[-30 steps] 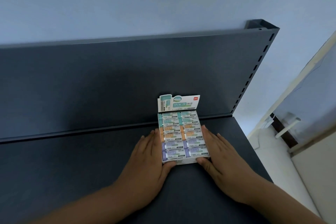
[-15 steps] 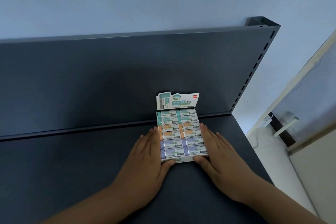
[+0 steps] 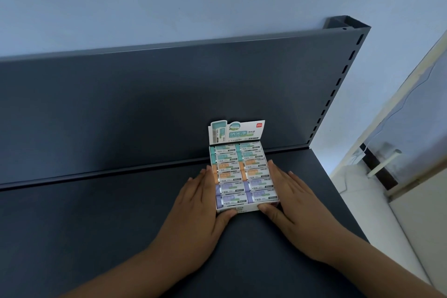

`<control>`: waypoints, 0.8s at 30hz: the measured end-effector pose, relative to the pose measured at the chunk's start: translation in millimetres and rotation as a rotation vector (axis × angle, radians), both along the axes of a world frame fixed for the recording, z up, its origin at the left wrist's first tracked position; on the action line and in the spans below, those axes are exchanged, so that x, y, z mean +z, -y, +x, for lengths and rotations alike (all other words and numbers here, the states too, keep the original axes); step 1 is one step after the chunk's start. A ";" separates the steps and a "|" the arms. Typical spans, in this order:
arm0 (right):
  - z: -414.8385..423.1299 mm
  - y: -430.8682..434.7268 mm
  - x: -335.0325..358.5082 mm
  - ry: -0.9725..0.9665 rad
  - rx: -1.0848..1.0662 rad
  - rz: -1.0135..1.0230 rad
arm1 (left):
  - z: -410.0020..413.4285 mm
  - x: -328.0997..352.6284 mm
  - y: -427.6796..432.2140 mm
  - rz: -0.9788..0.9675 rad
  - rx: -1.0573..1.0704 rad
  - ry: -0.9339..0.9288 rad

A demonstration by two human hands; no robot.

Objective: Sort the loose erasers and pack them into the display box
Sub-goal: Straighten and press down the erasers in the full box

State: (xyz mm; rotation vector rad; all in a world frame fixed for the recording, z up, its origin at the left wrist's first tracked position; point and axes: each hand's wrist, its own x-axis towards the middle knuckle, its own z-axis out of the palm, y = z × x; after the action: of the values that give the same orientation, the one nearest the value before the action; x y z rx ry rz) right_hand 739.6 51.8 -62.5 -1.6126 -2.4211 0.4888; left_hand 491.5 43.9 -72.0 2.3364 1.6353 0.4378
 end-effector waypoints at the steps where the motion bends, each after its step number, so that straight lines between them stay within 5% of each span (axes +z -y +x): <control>1: -0.1 -0.3 -0.7 0.002 0.000 0.007 | -0.2 0.1 -0.3 0.000 -0.001 0.009; 24: 2.5 0.5 4.9 0.016 0.040 -0.028 | -2.3 2.2 2.1 -0.043 -0.036 -0.035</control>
State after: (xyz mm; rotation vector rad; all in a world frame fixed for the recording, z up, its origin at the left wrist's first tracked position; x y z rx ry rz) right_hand 742.1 51.3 -57.6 -1.5884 -2.4733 0.5201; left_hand 489.2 41.8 -69.8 2.3511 1.5986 0.3521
